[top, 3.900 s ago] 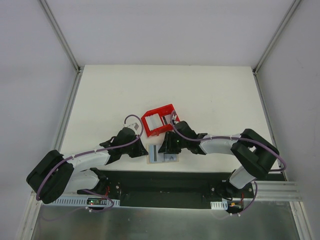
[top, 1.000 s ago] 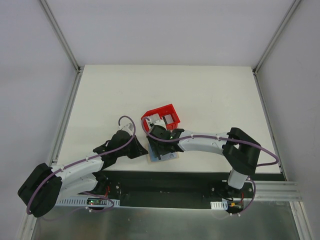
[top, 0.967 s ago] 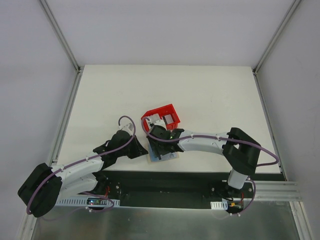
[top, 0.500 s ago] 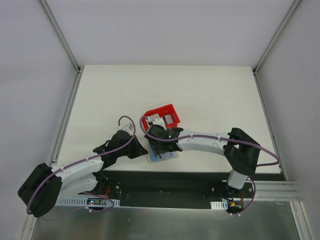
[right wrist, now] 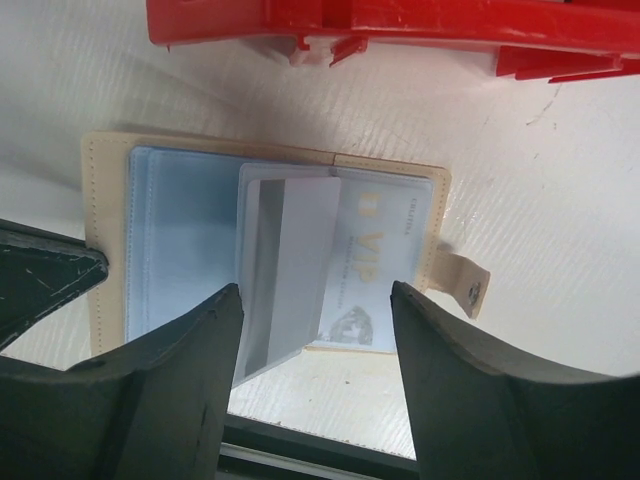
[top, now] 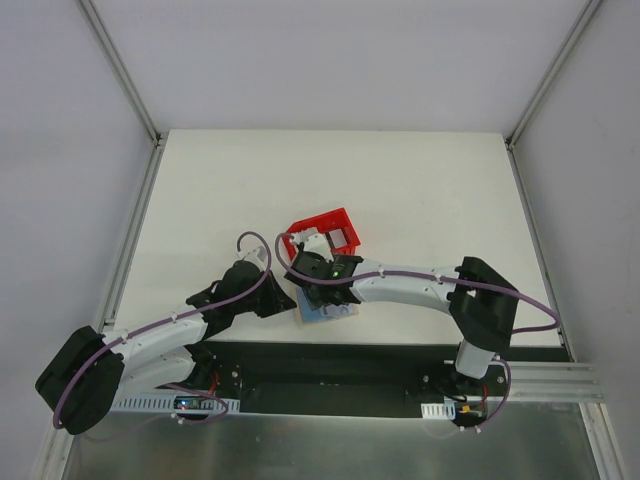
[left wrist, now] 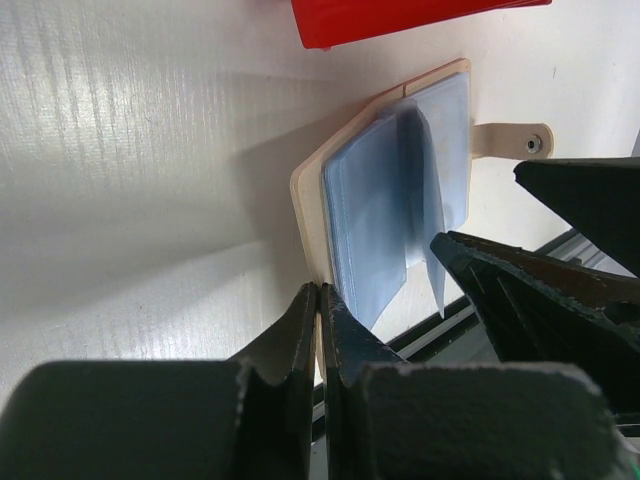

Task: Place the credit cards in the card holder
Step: Turn over the card slot in the card holder, then pick up the credit card from the storage box.

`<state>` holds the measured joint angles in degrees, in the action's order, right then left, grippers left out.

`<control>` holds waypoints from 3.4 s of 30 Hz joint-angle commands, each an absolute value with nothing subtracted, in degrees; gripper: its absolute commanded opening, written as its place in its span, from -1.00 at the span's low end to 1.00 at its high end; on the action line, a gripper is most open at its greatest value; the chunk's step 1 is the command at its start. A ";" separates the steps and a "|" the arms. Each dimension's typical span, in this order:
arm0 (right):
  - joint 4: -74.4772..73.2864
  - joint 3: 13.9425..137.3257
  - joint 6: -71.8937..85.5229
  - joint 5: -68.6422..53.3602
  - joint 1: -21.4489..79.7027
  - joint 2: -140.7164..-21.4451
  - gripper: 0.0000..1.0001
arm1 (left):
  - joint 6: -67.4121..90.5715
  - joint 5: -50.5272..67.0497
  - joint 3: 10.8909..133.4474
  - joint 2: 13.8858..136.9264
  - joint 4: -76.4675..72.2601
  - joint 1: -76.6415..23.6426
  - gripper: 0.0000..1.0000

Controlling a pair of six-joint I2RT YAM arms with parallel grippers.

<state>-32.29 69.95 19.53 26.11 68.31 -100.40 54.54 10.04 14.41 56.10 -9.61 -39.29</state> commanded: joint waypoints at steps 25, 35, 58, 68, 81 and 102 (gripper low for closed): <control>-34.73 62.14 19.60 24.01 57.75 -87.90 0.04 | 53.17 8.61 13.80 56.60 -9.14 -39.29 -1.00; -28.22 69.24 12.40 12.50 53.44 -85.60 0.15 | 52.91 8.00 14.33 58.53 -9.23 -39.29 -1.00; -25.84 90.52 7.29 -8.53 41.49 -109.77 0.60 | 54.67 4.83 13.36 58.10 -9.14 -39.20 -1.00; -22.33 91.23 7.91 -11.42 41.31 -114.69 0.65 | 54.32 5.10 13.62 58.18 -9.14 -39.20 -1.00; -20.04 91.85 8.96 -16.96 41.13 -117.51 0.64 | 54.32 5.19 13.53 58.09 -9.23 -39.20 -1.00; -18.54 89.39 9.58 -19.87 39.55 -114.17 0.08 | 53.53 5.71 14.41 59.41 -9.32 -39.20 -1.00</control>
<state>-19.79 89.80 8.95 -18.44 39.59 -118.04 54.52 5.89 14.04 58.87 -9.52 -39.29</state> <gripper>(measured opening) 0.568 0.004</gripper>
